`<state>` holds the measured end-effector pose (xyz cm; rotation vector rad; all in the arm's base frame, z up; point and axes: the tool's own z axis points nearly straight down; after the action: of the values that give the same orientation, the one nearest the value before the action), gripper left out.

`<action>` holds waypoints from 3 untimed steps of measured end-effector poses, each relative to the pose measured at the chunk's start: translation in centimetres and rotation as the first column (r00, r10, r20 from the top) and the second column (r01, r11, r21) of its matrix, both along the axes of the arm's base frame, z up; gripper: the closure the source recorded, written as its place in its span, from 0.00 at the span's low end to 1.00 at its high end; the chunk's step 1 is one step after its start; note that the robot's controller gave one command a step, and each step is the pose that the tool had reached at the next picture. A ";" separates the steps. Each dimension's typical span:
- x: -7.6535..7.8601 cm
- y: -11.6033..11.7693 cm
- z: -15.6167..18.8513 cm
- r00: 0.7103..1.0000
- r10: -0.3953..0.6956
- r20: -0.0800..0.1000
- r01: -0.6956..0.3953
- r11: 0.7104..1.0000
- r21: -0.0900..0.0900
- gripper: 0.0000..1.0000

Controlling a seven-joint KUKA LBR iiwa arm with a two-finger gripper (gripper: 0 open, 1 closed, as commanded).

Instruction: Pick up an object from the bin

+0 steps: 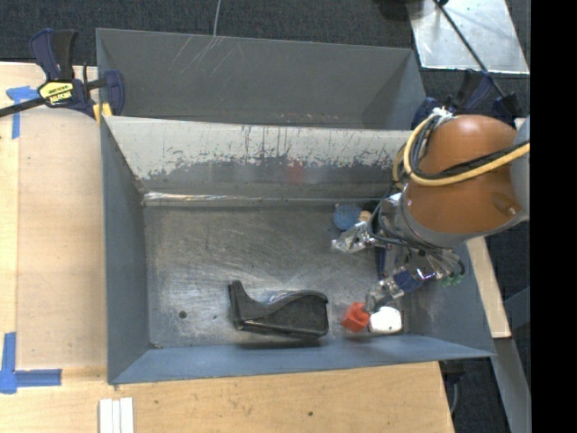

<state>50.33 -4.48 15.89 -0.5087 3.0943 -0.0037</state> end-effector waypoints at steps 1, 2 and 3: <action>0.2 -2.6 -5.0 0.935 0.354 -0.007 -0.354 0.935 0.001 0.00; 0.2 -2.5 -4.9 0.936 0.352 -0.005 -0.352 0.936 0.001 1.00; -0.5 -2.1 -1.8 0.942 0.337 -0.001 -0.337 0.942 -0.001 1.00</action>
Offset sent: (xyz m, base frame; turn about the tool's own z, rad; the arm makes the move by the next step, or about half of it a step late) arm 0.0020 -0.0250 -0.0489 -0.3630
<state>49.80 -6.59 14.12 -1.0299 2.9622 -0.0031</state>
